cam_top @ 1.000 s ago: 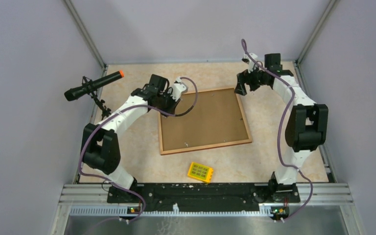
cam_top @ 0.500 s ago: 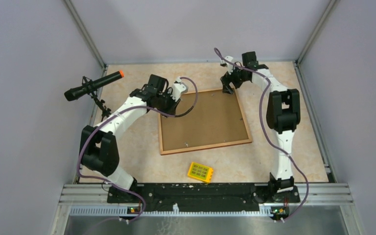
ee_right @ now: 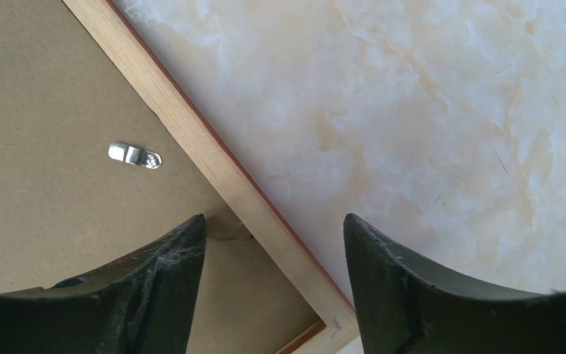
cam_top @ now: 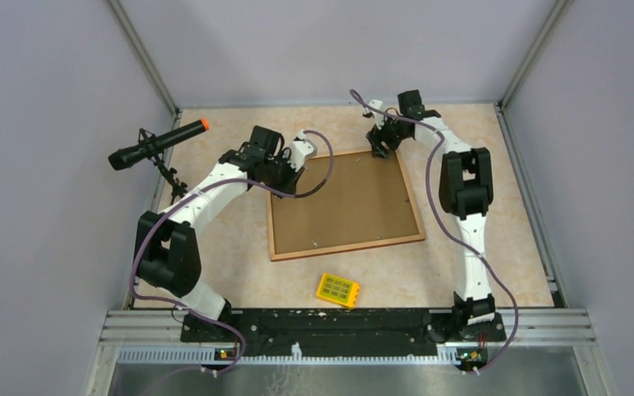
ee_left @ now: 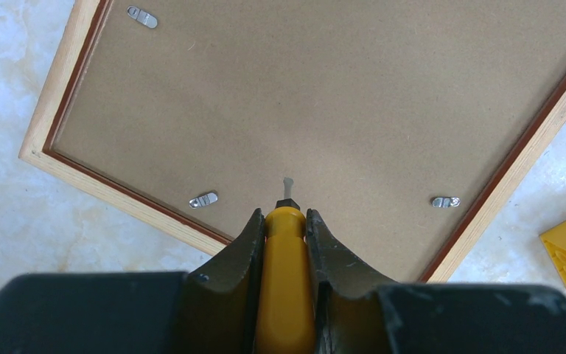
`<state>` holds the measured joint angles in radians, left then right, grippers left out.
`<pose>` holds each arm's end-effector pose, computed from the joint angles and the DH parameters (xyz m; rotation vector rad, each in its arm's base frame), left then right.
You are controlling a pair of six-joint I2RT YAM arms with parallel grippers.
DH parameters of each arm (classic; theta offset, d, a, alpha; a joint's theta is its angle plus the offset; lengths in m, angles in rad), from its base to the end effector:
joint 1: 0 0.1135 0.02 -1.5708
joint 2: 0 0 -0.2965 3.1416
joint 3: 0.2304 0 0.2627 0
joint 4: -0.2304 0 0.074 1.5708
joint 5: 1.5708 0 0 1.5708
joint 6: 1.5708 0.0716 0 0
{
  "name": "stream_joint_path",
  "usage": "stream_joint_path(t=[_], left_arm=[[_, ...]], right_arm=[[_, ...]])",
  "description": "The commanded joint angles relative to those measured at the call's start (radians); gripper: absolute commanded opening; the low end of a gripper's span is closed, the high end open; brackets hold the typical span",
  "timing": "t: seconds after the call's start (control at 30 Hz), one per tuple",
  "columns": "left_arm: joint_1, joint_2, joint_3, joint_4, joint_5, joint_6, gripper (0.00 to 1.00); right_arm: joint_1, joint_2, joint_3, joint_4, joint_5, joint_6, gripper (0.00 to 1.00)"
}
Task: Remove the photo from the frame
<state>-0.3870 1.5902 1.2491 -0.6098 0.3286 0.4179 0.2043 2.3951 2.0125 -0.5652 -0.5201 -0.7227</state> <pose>0.3332 -0.1607 0.2655 1.0969 2.2392 -0.4004 0.5575 0.1519 0.1645 -1.2484 2.0410 0.4164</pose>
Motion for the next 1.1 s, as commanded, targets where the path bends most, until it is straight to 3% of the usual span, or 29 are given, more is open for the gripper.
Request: stream_joint_path(t=[0.0, 0.5, 0.8, 1.07], left_arm=[[-0.004, -0.010, 0.005, 0.020, 0.020, -0.002, 0.00], [-0.003, -0.019, 0.004, 0.023, 0.003, -0.008, 0.00], [-0.004, -0.018, 0.007, 0.031, 0.002, -0.020, 0.00], [-0.002, -0.011, 0.012, 0.058, -0.022, -0.051, 0.00]], right_arm=[[0.027, 0.034, 0.014, 0.012, 0.032, -0.044, 0.63], [-0.058, 0.060, 0.014, -0.104, 0.207, -0.029, 0.00], [-0.187, -0.144, -0.324, 0.033, 0.227, 0.122, 0.00], [-0.195, -0.418, -0.712, 0.172, 0.174, 0.389, 0.00]])
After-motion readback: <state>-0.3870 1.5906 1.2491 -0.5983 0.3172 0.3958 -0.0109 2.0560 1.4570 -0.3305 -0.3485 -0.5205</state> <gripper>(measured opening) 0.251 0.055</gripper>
